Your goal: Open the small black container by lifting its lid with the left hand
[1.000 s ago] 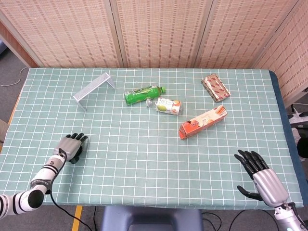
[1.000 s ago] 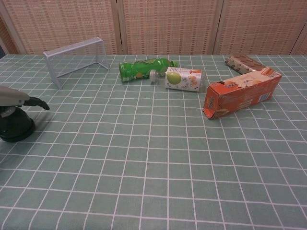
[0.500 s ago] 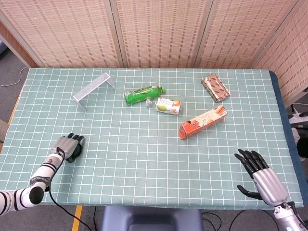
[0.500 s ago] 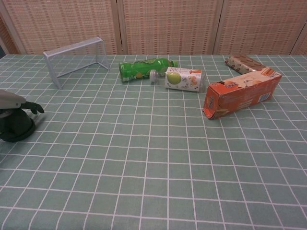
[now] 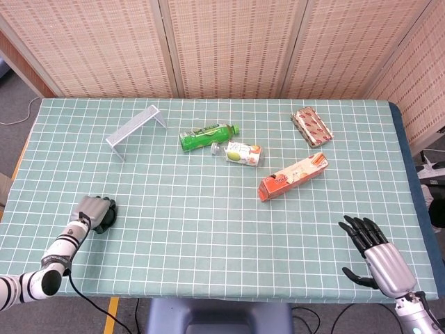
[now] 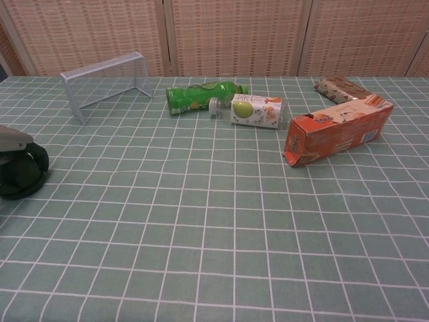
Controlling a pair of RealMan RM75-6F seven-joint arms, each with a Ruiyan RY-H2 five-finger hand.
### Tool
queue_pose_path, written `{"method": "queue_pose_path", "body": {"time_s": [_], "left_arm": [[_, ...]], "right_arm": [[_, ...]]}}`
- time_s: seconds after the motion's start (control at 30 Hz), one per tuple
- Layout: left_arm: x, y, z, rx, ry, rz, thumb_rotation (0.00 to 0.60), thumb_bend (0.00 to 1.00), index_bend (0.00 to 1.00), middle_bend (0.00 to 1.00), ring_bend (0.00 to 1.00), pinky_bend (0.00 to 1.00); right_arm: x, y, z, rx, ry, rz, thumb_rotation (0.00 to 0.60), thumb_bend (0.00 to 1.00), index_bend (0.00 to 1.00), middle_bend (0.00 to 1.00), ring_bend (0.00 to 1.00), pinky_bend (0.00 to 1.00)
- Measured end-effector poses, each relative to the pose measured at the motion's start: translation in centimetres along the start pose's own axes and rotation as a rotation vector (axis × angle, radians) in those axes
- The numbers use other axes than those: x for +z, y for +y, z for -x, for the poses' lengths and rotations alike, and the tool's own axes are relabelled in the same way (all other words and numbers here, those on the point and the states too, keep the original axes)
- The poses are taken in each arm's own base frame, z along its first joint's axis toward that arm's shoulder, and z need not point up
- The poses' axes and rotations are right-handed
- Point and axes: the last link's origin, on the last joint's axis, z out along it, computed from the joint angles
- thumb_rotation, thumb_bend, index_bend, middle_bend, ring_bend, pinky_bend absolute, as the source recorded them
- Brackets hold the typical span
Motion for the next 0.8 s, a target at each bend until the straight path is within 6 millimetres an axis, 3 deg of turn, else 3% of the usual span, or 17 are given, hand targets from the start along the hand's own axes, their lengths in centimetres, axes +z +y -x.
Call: {"method": "queue_pose_path", "body": {"time_s": [0.23,0.43,0.8], "left_arm": [[0.1,-0.3,0.4,-0.001,0.017,0.001,0.6,0.37,0.51,0.51,0.53,0.83],[-0.1,-0.3,0.2,-0.014,0.063,0.022,0.6,0.41,0.64,0.61,0.63,0.91],[-1.9,-1.1,-0.7,-0.163,0.152,0.095,0.6,0.44,0.68,0.64,0.66,0.94]], "right_arm": [[0.0,0.0,0.0,0.004,0.002,-0.003,0.6,0.18,0.0,0.0,0.0,0.0],[0.0,-0.1,0.0,0.003,0.002,-0.003,0.6,0.18,0.0,0.0,0.0,0.0],[0.0,0.0,0.0,0.001,0.0,-0.002,0.6,0.18,0.0,0.0,0.0,0.0]]}}
